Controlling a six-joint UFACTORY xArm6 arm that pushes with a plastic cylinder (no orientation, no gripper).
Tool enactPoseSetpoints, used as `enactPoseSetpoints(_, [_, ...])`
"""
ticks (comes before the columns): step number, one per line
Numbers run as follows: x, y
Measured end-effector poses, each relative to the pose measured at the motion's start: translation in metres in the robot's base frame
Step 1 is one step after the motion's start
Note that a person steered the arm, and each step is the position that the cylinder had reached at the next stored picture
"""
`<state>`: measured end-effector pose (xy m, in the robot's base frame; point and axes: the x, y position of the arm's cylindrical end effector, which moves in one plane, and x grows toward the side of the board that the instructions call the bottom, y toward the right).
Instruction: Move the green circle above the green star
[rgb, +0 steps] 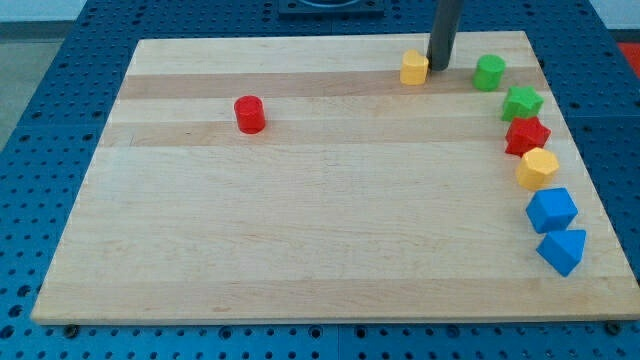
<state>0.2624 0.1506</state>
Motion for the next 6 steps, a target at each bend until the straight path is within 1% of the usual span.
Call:
enactPoseSetpoints(1, [0.006,0.006])
enactPoseSetpoints(4, [0.006,0.079])
enactPoseSetpoints(6, [-0.001,0.088])
